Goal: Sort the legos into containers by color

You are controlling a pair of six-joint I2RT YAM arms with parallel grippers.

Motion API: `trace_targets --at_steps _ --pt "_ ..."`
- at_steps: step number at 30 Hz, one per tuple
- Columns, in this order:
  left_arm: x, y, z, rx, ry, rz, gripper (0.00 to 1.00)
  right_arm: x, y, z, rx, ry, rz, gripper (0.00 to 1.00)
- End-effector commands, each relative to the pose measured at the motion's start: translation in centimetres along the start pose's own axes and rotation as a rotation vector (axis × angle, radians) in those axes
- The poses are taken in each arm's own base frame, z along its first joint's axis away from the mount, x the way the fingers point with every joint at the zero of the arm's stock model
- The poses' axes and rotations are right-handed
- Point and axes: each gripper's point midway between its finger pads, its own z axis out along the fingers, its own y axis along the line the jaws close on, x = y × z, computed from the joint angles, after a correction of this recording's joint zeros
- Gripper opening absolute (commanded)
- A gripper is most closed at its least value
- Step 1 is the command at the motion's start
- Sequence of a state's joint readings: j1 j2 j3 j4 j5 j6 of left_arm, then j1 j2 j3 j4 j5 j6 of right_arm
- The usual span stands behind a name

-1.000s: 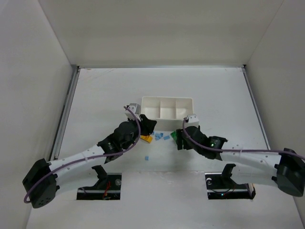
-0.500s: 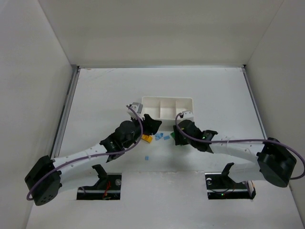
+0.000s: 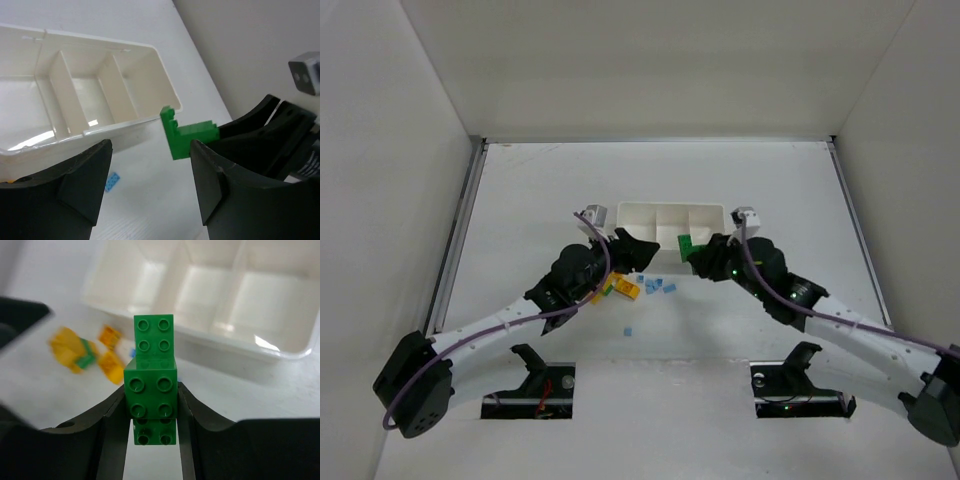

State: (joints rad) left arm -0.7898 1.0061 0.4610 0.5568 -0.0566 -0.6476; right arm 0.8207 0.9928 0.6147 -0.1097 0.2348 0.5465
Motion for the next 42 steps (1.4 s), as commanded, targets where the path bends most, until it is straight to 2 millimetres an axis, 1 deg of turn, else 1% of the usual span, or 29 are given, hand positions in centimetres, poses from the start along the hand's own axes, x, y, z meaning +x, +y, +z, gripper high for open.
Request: trace_targets --at_steps 1,4,7,11,14,17,20,26,32,36,40,42 --pt "-3.7 -5.2 -0.3 0.194 -0.087 -0.067 0.62 -5.0 4.2 -2.3 -0.277 -0.154 0.159 0.25" --pt "-4.5 -6.4 -0.4 0.256 -0.106 -0.119 0.64 -6.9 5.2 -3.3 -0.416 -0.189 0.274 0.26" --pt "-5.0 -7.3 -0.4 0.308 -0.118 -0.178 0.65 -8.3 6.4 -3.9 -0.537 -0.196 0.363 0.25" --pt "-5.3 -8.2 -0.2 0.365 -0.125 -0.240 0.65 -9.0 8.2 -3.8 -0.644 -0.168 0.434 0.25" --pt "-4.9 -8.3 0.2 0.380 -0.122 -0.266 0.65 -9.4 8.9 -3.3 -0.681 -0.159 0.476 0.26" --pt "-4.4 -7.7 0.4 0.369 -0.114 -0.280 0.65 -9.4 9.1 -2.8 -0.701 -0.153 0.517 0.27" --pt "-4.6 -7.1 0.3 0.354 -0.126 -0.288 0.64 -9.4 9.4 -2.4 -0.720 -0.146 0.554 0.28" --pt "-4.6 -7.4 0.7 0.367 -0.131 -0.306 0.62 -9.4 10.6 -2.1 -0.800 -0.117 0.616 0.29" --pt "-4.5 -6.9 0.8 0.363 -0.137 -0.336 0.57 -9.0 10.7 -1.7 -0.827 -0.099 0.660 0.31" --pt "-3.9 -6.5 1.0 0.354 -0.129 -0.345 0.56 -8.7 11.5 -2.0 -0.867 -0.076 0.667 0.32" --pt "-4.0 -6.4 1.0 0.353 -0.133 -0.351 0.55 -8.7 11.9 -2.2 -0.898 -0.065 0.679 0.32" --pt "-3.9 -5.8 1.1 0.337 -0.134 -0.351 0.55 -8.7 11.9 -2.5 -0.910 -0.063 0.687 0.32"
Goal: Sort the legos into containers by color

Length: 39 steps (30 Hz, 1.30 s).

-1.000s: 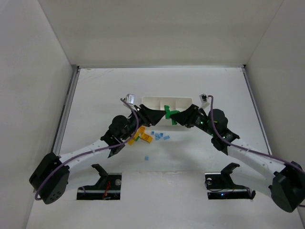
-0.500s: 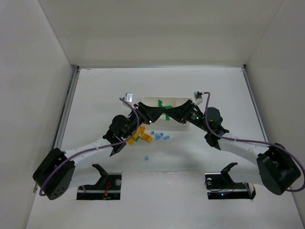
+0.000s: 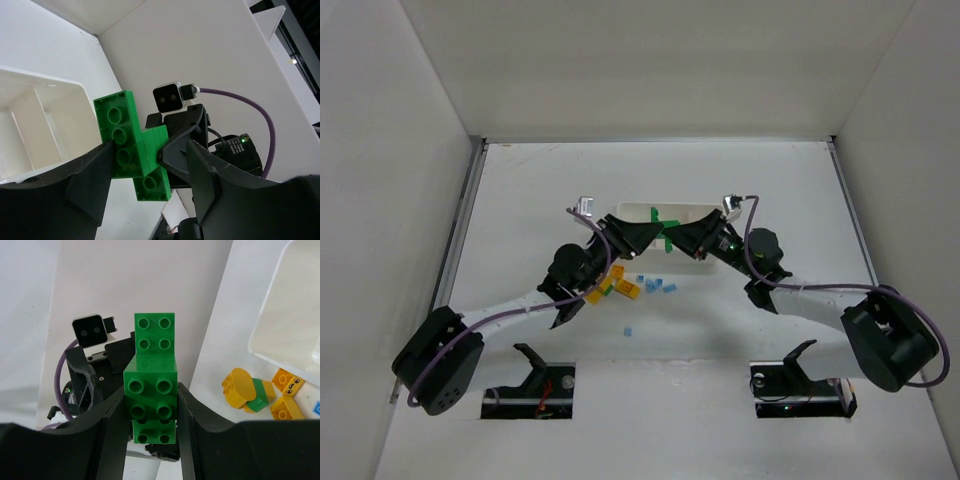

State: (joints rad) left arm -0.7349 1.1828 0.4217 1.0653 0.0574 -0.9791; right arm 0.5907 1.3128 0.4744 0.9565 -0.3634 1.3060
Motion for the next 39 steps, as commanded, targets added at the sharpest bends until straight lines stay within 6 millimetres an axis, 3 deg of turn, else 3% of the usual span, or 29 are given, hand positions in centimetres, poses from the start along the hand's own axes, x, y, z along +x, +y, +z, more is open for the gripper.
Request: trace_targets --at_steps 1,21,30,39 --pt "0.4 -0.9 -0.2 0.057 0.021 -0.019 0.57 1.9 4.4 -0.6 -0.179 0.085 -0.010 0.32" --pt "0.1 2.5 -0.6 -0.078 0.059 0.015 0.64 -0.2 2.7 -2.1 -0.067 -0.009 -0.124 0.31" --pt "1.4 0.6 0.1 -0.016 0.104 -0.030 0.64 1.3 4.0 -1.0 -0.123 0.036 -0.125 0.32" --pt "2.0 0.1 0.0 0.007 0.111 -0.071 0.56 1.8 3.2 -0.2 -0.130 0.057 -0.076 0.32"
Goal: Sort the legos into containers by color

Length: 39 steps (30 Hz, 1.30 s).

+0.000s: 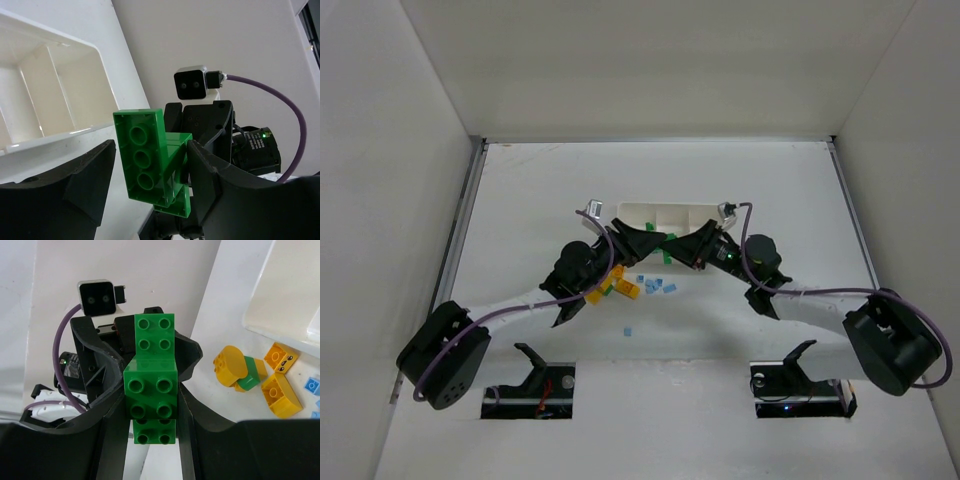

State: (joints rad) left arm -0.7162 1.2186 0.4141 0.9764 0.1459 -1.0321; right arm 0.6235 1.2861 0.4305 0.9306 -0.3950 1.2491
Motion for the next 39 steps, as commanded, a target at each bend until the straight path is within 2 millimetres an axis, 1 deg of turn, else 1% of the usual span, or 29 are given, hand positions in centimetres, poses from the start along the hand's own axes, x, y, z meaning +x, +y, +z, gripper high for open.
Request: trace_targets --at_steps 1,3,5,8,11,14,19,24,27,29,31,39 --pt "-0.5 -2.8 0.3 0.092 -0.010 -0.009 0.55 -0.9 4.1 0.8 -0.147 -0.018 -0.040 0.33" --pt "-0.4 -2.9 0.3 0.098 -0.009 -0.012 0.48 -0.7 3.8 1.0 -0.142 -0.011 -0.031 0.35" --pt "-0.5 -2.8 0.2 0.101 -0.013 -0.011 0.40 -0.6 3.3 1.2 -0.129 -0.010 -0.023 0.39" --pt "-0.8 -2.5 0.1 0.094 -0.023 -0.017 0.30 -0.5 2.8 1.3 -0.117 -0.008 -0.017 0.46" --pt "-0.9 -2.2 0.0 0.086 -0.028 -0.020 0.24 -0.3 2.5 1.2 -0.111 -0.002 -0.014 0.56" --pt "-1.1 -2.0 0.0 0.080 -0.033 -0.026 0.20 -0.2 2.5 1.2 -0.109 0.000 -0.016 0.63" --pt "-1.5 -1.5 -0.1 0.067 -0.045 -0.035 0.17 -0.2 2.6 1.0 -0.110 0.000 -0.024 0.65" --pt "-2.1 -1.2 -0.5 0.062 -0.060 -0.051 0.16 0.0 2.6 0.4 -0.113 -0.002 -0.036 0.77" --pt "-2.5 -1.1 -0.7 0.065 -0.065 -0.056 0.16 -0.7 2.4 -0.1 -0.109 -0.023 -0.043 0.82" --pt "-2.3 -1.2 -0.8 0.069 -0.053 -0.067 0.16 -1.1 2.3 -0.3 -0.107 -0.034 -0.050 0.83" --pt "-2.1 -1.4 -0.8 0.076 -0.044 -0.078 0.16 -1.5 2.2 -0.4 -0.103 -0.044 -0.057 0.81" --pt "-1.7 -1.8 -1.6 0.099 -0.023 -0.115 0.16 -3.3 1.0 -1.1 -0.078 -0.097 -0.092 0.63"
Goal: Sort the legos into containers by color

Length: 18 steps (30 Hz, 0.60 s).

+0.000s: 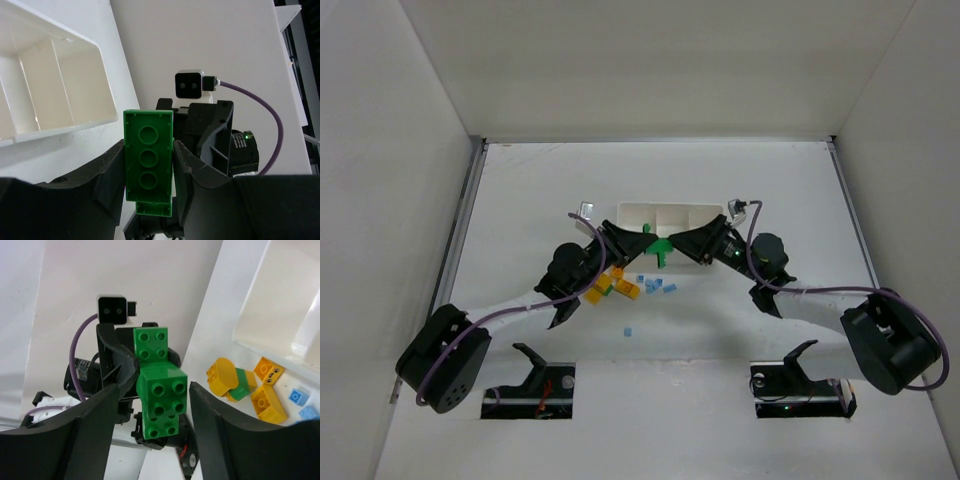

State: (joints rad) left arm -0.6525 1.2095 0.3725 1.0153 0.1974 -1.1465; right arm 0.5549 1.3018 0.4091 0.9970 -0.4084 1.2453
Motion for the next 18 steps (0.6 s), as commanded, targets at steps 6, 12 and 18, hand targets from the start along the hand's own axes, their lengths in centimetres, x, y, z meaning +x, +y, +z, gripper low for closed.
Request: trace_targets --at_steps 6,12,18 --pt "0.13 -2.87 -0.89 0.110 0.014 -0.026 0.17 -1.30 1.73 -0.25 -0.075 -0.032 -0.077 0.55" --pt "-0.09 -3.28 -0.89 0.135 0.005 -0.059 0.18 -0.96 1.43 -0.09 -0.072 -0.015 -0.075 0.58" --pt "0.05 -3.51 -0.63 0.155 0.015 -0.110 0.18 -0.49 1.28 0.01 -0.075 -0.001 -0.069 0.57"
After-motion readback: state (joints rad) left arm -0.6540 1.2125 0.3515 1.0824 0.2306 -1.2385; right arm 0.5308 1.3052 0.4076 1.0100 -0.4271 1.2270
